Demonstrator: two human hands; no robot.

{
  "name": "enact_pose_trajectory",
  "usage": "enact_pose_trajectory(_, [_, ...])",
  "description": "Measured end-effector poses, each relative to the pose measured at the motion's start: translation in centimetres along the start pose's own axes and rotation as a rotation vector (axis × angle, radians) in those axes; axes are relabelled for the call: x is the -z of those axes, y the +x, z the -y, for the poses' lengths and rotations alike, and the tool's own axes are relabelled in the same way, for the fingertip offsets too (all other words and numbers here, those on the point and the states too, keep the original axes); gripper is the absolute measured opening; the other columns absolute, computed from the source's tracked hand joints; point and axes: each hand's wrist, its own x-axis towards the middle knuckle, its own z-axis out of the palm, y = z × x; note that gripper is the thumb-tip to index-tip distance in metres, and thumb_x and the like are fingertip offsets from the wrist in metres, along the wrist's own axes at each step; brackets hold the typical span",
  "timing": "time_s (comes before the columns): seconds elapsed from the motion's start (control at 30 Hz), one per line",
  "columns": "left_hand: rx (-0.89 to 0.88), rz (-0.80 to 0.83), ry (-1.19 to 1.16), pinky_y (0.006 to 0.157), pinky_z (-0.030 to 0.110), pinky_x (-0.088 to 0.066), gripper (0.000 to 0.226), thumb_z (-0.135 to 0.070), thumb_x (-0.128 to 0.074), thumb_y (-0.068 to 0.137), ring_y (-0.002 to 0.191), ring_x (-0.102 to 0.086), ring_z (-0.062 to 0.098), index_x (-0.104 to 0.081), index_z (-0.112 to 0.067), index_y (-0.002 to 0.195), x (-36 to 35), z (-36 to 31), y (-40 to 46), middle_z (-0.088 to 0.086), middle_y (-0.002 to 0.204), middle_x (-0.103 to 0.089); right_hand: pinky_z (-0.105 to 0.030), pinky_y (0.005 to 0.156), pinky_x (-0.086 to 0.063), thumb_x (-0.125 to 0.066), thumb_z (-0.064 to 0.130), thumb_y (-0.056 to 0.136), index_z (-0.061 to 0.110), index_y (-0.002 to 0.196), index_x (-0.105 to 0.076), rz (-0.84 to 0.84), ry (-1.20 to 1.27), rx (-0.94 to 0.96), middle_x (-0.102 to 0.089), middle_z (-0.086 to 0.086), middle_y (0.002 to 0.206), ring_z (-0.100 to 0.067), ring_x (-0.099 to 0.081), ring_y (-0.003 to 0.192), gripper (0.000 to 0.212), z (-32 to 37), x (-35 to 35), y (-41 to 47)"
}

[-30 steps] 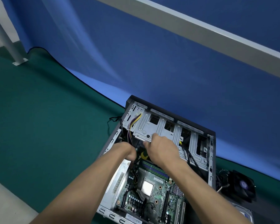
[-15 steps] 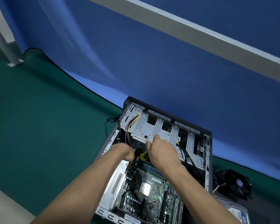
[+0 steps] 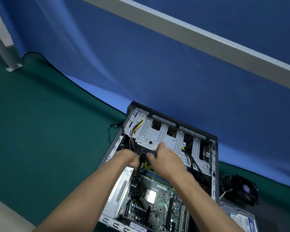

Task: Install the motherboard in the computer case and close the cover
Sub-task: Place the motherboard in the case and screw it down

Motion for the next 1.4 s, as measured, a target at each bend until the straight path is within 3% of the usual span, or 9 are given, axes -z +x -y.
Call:
enact_pose_trajectory(0.1, [-0.001,-0.019,-0.015,0.106,0.042,-0.038,0.052,-0.003,-0.028,0.095,0.135,-0.035,0.032,-0.027,-0.005,0.147,0.0,-0.1,-0.2,0.014,0.153,-0.027,-0.04,0.076,-0.053,-0.051,0.027,0.096,0.016,0.126,-0.034,0.054,0.101,-0.003,-0.057,-0.01,0.112,-0.03,-0.065,0.091,0.036,0.5,-0.3,-0.3])
enact_pose_trajectory(0.2, [0.014,-0.039,-0.043,0.102,0.039,-0.04,0.056,-0.003,-0.029,0.094,0.136,-0.033,0.033,-0.019,-0.005,0.149,0.3,-0.1,-0.6,0.015,0.154,-0.022,-0.037,0.076,-0.049,-0.044,0.043,0.098,0.012,0.124,-0.038,-0.07,0.016,-0.007,-0.064,-0.012,0.109,-0.031,-0.062,0.094,0.041,0.3,-0.6,-0.2])
enact_pose_trajectory(0.3, [-0.008,-0.031,-0.045,0.098,0.038,-0.041,0.052,0.0,-0.031,0.094,0.133,-0.038,0.033,-0.029,-0.003,0.146,0.3,-0.1,-0.7,0.017,0.151,-0.029,-0.04,0.077,-0.052,-0.055,0.034,0.093,0.027,0.135,-0.022,0.059,0.169,-0.009,-0.058,-0.01,0.112,-0.027,-0.062,0.086,0.055,0.2,-0.2,0.0])
enact_pose_trajectory(0.43, [-0.004,-0.031,-0.042,0.106,0.042,-0.038,0.054,-0.001,-0.029,0.094,0.137,-0.033,0.033,-0.023,-0.004,0.148,0.1,-0.1,-0.4,0.014,0.154,-0.023,-0.036,0.073,-0.048,-0.044,0.041,0.098,0.018,0.122,-0.037,-0.104,0.013,0.011,-0.055,0.0,0.084,-0.026,-0.059,0.082,0.034,-0.2,-0.6,0.0])
enact_pose_trajectory(0.67, [-0.01,-0.04,-0.046,0.106,0.042,-0.038,0.056,0.002,-0.026,0.093,0.138,-0.03,0.033,-0.02,-0.004,0.149,0.1,-0.2,-0.6,0.014,0.156,-0.019,-0.035,0.07,-0.044,-0.038,0.04,0.101,0.011,0.121,-0.042,-0.126,-0.002,-0.022,-0.064,-0.01,0.101,-0.03,-0.061,0.09,0.036,0.0,-0.9,-0.1])
enact_pose_trajectory(0.77, [-0.005,-0.04,-0.058,0.105,0.04,-0.038,0.057,0.003,-0.027,0.093,0.138,-0.031,0.033,-0.02,-0.003,0.149,0.1,-0.1,-0.7,0.015,0.155,-0.02,-0.038,0.074,-0.049,-0.048,0.035,0.097,0.019,0.127,-0.03,0.027,0.162,-0.023,-0.055,-0.009,0.113,-0.026,-0.063,0.088,0.039,0.1,-0.6,-0.4])
enact_pose_trajectory(1.2, [0.012,-0.052,-0.077,0.103,0.041,-0.04,0.049,-0.004,-0.028,0.098,0.136,-0.033,0.034,-0.022,-0.001,0.147,-0.1,-0.3,-0.6,0.016,0.154,-0.022,-0.037,0.077,-0.047,-0.045,0.036,0.098,0.014,0.123,-0.037,-0.047,0.107,-0.07,-0.061,-0.01,0.11,-0.029,-0.061,0.094,0.035,-1.2,-1.2,-1.0])
enact_pose_trajectory(1.3, [0.008,-0.047,-0.083,0.104,0.042,-0.04,0.048,-0.001,-0.027,0.096,0.135,-0.035,0.035,-0.029,0.001,0.144,-0.2,-0.1,-0.2,0.017,0.153,-0.024,-0.04,0.068,-0.054,-0.047,0.028,0.098,0.017,0.114,-0.037,0.026,0.205,-0.067,-0.061,-0.011,0.102,-0.026,-0.065,0.076,0.022,-1.3,-1.1,-1.2])
enact_pose_trajectory(1.4, [0.006,-0.042,-0.094,0.106,0.042,-0.038,0.049,-0.003,-0.027,0.097,0.137,-0.032,0.034,-0.024,0.0,0.146,-0.3,-0.2,-0.2,0.016,0.154,-0.021,-0.034,0.069,-0.044,-0.038,0.035,0.101,0.013,0.112,-0.045,-0.094,0.089,-0.074,-0.064,-0.009,0.104,-0.027,-0.062,0.087,0.026,-1.8,-1.6,-1.2])
